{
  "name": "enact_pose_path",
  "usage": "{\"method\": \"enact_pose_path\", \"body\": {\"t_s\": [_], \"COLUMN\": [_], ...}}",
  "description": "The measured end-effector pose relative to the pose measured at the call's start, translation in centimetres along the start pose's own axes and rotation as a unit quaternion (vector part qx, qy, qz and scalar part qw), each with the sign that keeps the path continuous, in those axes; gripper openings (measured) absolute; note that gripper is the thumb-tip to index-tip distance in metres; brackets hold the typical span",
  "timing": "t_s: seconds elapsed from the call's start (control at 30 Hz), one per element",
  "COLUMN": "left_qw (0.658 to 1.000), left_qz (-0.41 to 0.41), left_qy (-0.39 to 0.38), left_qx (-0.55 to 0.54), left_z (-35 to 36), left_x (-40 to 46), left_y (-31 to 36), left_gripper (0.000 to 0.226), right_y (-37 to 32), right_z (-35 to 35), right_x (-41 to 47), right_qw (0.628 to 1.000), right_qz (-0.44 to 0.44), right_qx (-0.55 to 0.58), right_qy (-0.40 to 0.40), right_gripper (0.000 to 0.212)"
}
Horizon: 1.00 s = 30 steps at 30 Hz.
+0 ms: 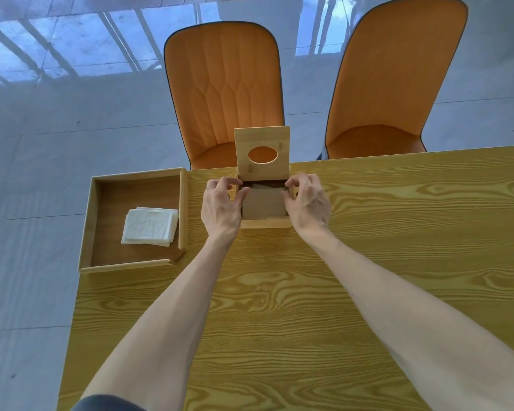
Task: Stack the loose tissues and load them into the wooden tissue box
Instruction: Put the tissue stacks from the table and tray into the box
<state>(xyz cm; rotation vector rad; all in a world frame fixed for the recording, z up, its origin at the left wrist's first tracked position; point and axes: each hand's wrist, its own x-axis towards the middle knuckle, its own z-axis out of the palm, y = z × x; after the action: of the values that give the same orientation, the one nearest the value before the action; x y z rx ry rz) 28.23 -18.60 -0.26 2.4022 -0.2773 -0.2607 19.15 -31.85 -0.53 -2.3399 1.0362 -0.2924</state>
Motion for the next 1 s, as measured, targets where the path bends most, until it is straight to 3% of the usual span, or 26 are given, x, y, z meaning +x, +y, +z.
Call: {"method": "enact_pose_path", "body": {"t_s": [0.33,0.53,0.73,0.9,1.0], "left_qw": [0.999,0.994,0.988,0.981,0.971], "left_qz": [0.006,-0.04,-0.113,-0.19,-0.228], "left_qy": [0.026,0.077,0.102,0.02,-0.031], "left_qx": [-0.046,-0.068,-0.001,-0.016,-0.063], "left_z": [-2.5,-8.0,-13.6,-15.8,-15.9], "left_x": [-1.2,-2.4,-2.0,-0.8,0.4], "left_y": [-2.0,-6.5,-13.1,-15.9,-16.4], "left_gripper": [0.031,0.027,0.039,0.064,0.072], "right_y": [-0.4,-4.2,-10.4,-15.3,-17.2], "right_z": [-0.5,-0.3,3.7,7.1,8.8], "right_x": [-1.2,-4.4,-7.8,-9.7,-9.8], "right_qw": [0.998,0.981,0.957,0.918,0.875], "right_qz": [-0.003,-0.121,-0.105,-0.072,-0.032], "right_qx": [0.047,0.139,0.234,0.202,0.197], "right_qy": [0.031,0.056,-0.136,-0.333,-0.44], "right_gripper": [0.027,0.023,0.027,0.039,0.051]}}
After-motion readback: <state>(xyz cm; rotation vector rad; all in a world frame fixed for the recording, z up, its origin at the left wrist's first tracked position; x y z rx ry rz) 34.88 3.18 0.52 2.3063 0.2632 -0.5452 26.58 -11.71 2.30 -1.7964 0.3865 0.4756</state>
